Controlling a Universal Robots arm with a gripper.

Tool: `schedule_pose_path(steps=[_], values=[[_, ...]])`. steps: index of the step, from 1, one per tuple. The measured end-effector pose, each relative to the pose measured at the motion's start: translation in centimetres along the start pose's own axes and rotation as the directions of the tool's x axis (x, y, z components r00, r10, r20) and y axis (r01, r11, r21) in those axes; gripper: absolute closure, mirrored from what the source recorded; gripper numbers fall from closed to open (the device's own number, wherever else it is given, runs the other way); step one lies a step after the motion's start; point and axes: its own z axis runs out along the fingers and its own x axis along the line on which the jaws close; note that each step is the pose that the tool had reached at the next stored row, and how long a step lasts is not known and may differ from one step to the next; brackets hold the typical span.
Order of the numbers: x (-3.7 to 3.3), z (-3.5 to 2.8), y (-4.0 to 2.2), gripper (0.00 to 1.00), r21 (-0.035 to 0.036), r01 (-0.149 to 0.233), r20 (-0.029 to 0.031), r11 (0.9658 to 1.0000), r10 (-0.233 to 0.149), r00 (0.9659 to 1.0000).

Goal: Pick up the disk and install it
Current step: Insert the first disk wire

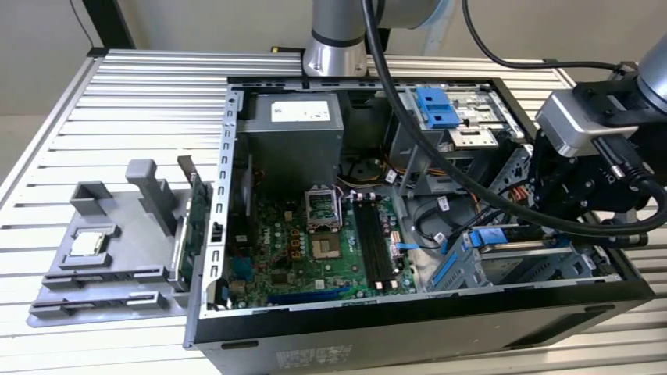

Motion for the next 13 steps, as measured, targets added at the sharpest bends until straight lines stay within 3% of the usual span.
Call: schedule_pose_path(steps=[13], values=[[-0.01,0.09,-0.11,1.00,-0.0021,0.000,0.0002,1.0000,0.000,1.0000]])
